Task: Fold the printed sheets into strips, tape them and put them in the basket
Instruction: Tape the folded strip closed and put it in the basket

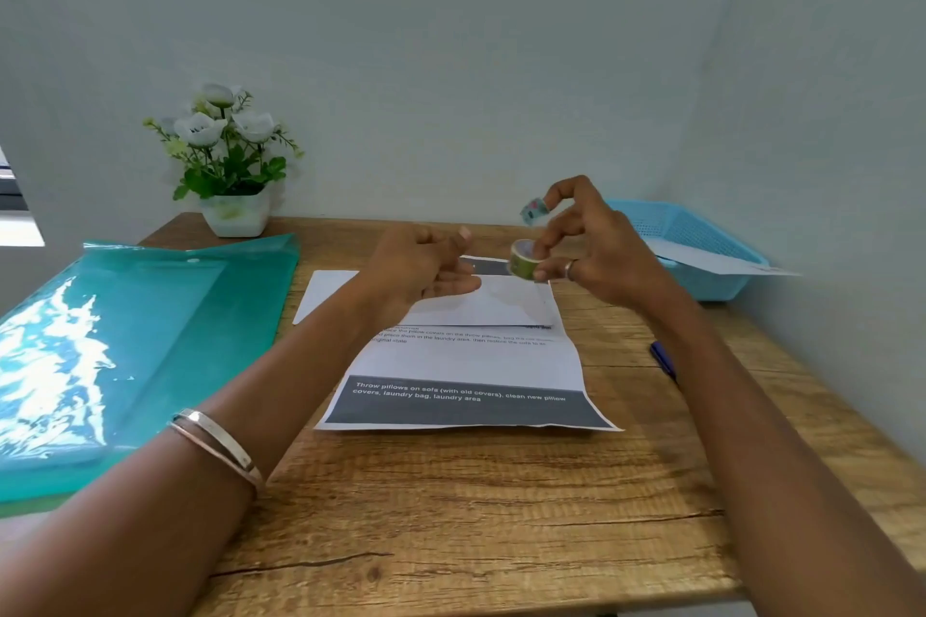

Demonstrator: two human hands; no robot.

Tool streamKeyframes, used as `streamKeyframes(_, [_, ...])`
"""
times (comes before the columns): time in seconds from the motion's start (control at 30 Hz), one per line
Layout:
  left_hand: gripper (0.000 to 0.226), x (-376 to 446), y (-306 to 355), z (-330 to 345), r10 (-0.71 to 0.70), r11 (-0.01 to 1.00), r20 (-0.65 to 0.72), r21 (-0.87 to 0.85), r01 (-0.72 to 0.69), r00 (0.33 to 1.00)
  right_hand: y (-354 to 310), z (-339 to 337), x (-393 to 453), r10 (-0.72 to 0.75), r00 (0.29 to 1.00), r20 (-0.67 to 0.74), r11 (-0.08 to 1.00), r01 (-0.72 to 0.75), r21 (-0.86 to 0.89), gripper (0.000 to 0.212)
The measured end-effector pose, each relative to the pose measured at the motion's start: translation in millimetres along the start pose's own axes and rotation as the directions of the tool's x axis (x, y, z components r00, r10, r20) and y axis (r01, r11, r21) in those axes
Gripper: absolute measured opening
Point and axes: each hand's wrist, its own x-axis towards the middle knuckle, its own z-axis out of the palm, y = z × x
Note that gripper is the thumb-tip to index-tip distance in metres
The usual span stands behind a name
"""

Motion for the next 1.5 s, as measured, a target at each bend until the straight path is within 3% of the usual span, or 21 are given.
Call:
streamKeyframes(0.1, [0.012, 4, -4, -3, 0.175, 0.93, -0.043, 0.334, -0.151, 0.984, 12, -20, -4, 0.107, 0.993, 0.052, 0.962, -0.091, -0.256, 0.062])
streamKeyframes(0.23, [0.01, 8, -13, -4, 0.344, 0.592, 0.094, 0.751, -0.293, 0.934, 28, -29, -10, 0.281, 0.954, 0.1, 0.875, -0.212, -0.435, 0.063])
streamKeyframes(0.3, [0.017, 8, -16, -4, 0.34, 0.491, 0.155, 0.812, -0.316, 0.928, 35, -31, -13, 0.334, 0.934, 0.123, 0.859, -0.248, -0.447, 0.062])
streamKeyframes(0.53, [0.037, 15, -28, -10, 0.193, 0.307, 0.268, 0.897, -0.317, 0.944, 39, -36, -16, 0.391, 0.897, 0.204, 0.865, -0.282, -0.415, 0.061])
streamKeyframes(0.63, [0.037, 16, -28, -11, 0.159, 0.301, 0.274, 0.902, -0.31, 0.949, 31, -36, -13, 0.287, 0.949, 0.132, 0.918, -0.233, -0.322, 0.039])
streamKeyframes(0.7, [0.037, 15, -25, -11, 0.147, 0.292, 0.293, 0.9, -0.324, 0.945, 21, -31, -10, 0.238, 0.968, 0.076, 0.969, -0.232, -0.082, 0.021])
streamKeyframes(0.8, [0.037, 12, -22, -10, 0.146, 0.272, 0.327, 0.894, -0.356, 0.934, 12, -18, -6, 0.298, 0.951, 0.078, 0.934, -0.308, 0.183, 0.013])
streamKeyframes(0.93, [0.032, 11, -18, -10, 0.203, 0.333, 0.315, 0.868, -0.368, 0.927, 13, 0, -4, 0.42, 0.894, 0.157, 0.811, -0.447, 0.377, 0.022])
streamKeyframes(1.07, [0.015, 6, -10, -8, 0.248, 0.743, 0.178, 0.596, -0.305, 0.952, 9, 14, 0, 0.455, 0.872, 0.178, 0.719, -0.478, 0.504, 0.01])
streamKeyframes(1.13, [0.017, 3, -6, -7, 0.182, 0.856, 0.174, 0.456, -0.243, 0.968, 7, 21, 2, 0.456, 0.871, 0.181, 0.7, -0.477, 0.532, 0.01])
streamKeyframes(1.3, [0.019, 0, -6, -3, 0.127, 0.92, 0.117, 0.357, -0.161, 0.985, 0, 37, 3, 0.457, 0.863, 0.216, 0.636, -0.487, 0.599, 0.008])
streamKeyframes(1.5, [0.002, 4, -5, -5, 0.103, 0.962, -0.009, 0.255, -0.097, 0.995, -9, 47, 1, 0.469, 0.841, 0.269, 0.582, -0.523, 0.623, 0.011])
